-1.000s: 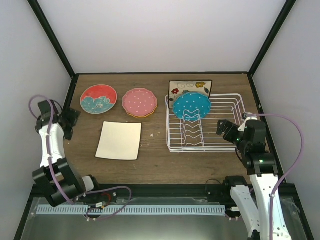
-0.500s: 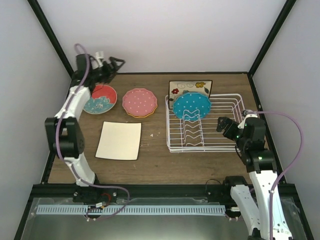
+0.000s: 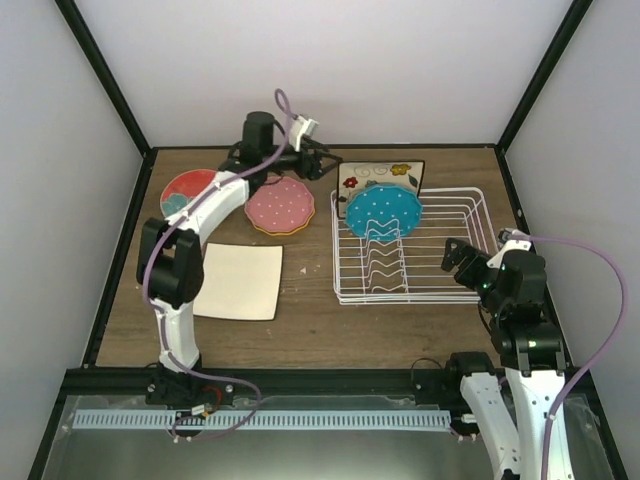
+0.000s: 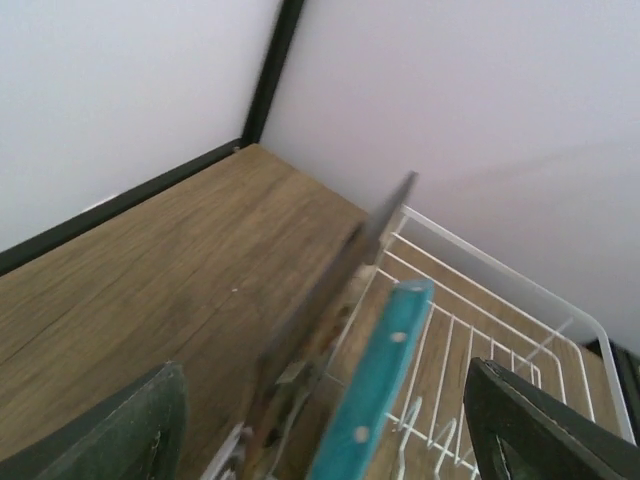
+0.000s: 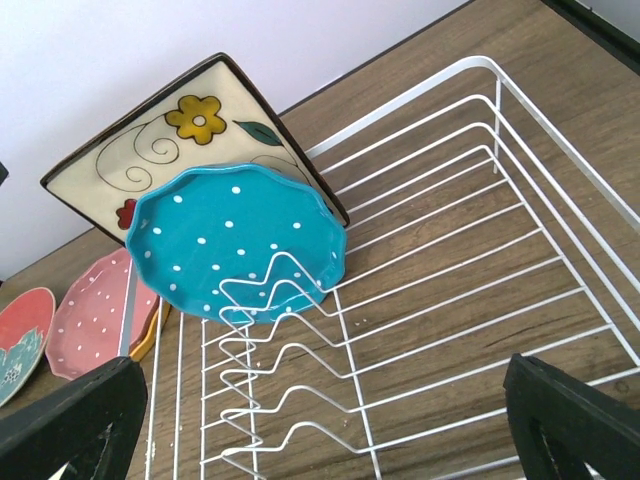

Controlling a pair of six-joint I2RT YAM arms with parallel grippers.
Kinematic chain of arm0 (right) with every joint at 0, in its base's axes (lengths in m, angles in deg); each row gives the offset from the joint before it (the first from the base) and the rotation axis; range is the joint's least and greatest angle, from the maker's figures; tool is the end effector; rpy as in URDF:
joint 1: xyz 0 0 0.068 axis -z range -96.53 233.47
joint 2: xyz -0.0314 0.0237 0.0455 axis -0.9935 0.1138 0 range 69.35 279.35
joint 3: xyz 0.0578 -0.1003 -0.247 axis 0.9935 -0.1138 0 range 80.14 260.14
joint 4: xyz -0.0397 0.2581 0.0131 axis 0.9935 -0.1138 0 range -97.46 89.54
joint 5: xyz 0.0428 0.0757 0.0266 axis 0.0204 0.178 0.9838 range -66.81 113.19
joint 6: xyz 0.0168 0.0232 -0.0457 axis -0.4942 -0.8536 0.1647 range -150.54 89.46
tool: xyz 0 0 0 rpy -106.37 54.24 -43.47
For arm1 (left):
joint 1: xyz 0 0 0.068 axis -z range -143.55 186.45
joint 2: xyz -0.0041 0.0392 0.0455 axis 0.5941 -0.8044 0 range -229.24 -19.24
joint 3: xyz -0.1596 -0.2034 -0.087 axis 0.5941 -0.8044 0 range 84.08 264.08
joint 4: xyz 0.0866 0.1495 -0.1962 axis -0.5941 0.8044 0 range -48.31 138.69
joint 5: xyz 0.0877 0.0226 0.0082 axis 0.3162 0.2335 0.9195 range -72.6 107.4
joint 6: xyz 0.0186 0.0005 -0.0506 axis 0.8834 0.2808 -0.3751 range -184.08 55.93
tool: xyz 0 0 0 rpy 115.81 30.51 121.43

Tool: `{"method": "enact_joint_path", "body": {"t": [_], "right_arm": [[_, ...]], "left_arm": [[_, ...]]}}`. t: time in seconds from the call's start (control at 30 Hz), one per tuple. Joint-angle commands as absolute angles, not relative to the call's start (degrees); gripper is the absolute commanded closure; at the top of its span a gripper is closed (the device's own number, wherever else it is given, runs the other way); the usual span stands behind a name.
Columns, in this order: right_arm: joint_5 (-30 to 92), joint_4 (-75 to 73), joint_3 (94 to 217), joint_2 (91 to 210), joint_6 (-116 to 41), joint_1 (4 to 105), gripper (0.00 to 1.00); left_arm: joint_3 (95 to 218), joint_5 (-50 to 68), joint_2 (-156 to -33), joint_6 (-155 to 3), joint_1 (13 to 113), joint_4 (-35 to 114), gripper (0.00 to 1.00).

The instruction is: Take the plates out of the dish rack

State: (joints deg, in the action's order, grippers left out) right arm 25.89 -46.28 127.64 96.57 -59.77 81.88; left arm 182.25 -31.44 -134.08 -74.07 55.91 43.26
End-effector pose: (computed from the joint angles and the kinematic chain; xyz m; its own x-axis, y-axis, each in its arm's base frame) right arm 0.0931 0.0042 0.3282 -0.4101 0.4766 -0.7776 0.1492 0.8762 0.4583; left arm 0.4392 -0.1835 0.3098 -0.4457 0.0363 -0.8945 0.8287 0.3947 -0.3969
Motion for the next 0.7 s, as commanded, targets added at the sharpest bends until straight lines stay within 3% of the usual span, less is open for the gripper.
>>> {"method": "enact_joint_path", "body": {"t": [0.0, 0.23, 0.67], "right_arm": [[23.8, -49.7, 130.3, 95.1, -60.8, 82.1, 0.00], [23.3, -49.7, 130.9, 95.7, -59.9, 82.1, 0.00], [23.0, -49.9, 130.7, 95.1, -59.7, 82.1, 0.00]], "left_arm": [[179.2, -25.8, -128.6, -58.3, 61.5, 42.4, 0.26], [179.1, -18.1, -129.5, -45.8, 69.0, 45.7, 0.35], [182.9, -9.2, -135.9, -32.4, 73.8, 48.1, 0.35]]}}
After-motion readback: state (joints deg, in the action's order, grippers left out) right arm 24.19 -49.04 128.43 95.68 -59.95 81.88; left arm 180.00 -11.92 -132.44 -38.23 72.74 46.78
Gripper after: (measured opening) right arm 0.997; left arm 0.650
